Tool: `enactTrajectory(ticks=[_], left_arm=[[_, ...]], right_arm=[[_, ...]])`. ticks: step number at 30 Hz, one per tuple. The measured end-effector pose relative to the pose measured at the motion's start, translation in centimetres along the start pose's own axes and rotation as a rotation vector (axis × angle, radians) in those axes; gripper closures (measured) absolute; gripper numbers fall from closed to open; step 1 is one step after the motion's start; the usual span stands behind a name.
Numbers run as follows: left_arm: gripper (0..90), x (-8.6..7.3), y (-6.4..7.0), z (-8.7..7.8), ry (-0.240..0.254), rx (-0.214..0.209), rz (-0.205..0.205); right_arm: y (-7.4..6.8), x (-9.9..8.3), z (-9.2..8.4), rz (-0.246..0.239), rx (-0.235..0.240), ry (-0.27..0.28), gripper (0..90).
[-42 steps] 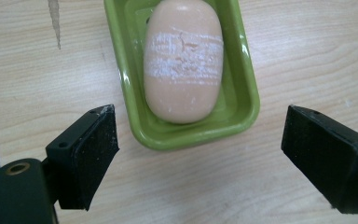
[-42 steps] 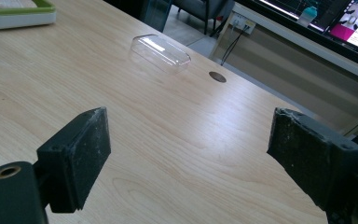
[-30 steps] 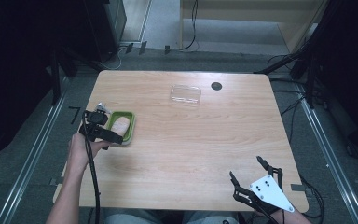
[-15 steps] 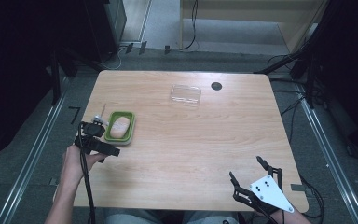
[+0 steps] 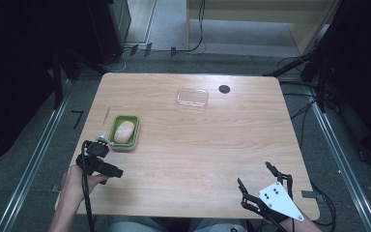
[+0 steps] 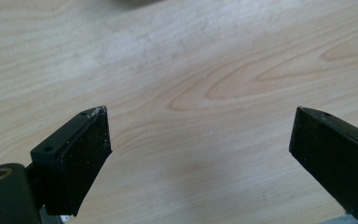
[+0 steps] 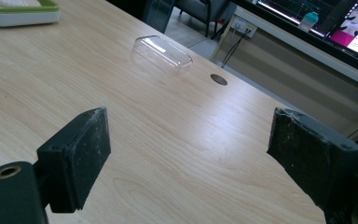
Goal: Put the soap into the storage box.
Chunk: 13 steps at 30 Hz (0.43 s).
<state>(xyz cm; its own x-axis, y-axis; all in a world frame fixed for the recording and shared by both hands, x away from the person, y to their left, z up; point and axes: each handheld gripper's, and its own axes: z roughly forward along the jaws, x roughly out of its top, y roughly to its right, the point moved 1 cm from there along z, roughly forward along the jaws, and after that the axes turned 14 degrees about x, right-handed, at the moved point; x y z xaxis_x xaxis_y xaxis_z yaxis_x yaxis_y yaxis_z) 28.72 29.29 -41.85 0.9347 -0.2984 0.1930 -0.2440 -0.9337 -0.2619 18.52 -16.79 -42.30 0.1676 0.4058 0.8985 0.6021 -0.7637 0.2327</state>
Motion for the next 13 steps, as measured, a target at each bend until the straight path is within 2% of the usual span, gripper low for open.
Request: enactTrajectory(ticks=[4,10,13], left_arm=[[5.7,-0.9,0.2,0.5,-0.009,0.001,0.003],[5.7,-1.6,0.5,1.7,-0.050,-0.001,0.023],[5.6,-1.7,0.3,1.6,-0.036,-0.003,0.015]], right_arm=[[0.0,0.0,0.0,-0.004,0.001,-0.001,13.2],[-0.2,0.1,0.0,-0.009,0.000,0.005,13.2],[-0.2,0.1,0.1,-0.013,0.002,0.006,13.3]])
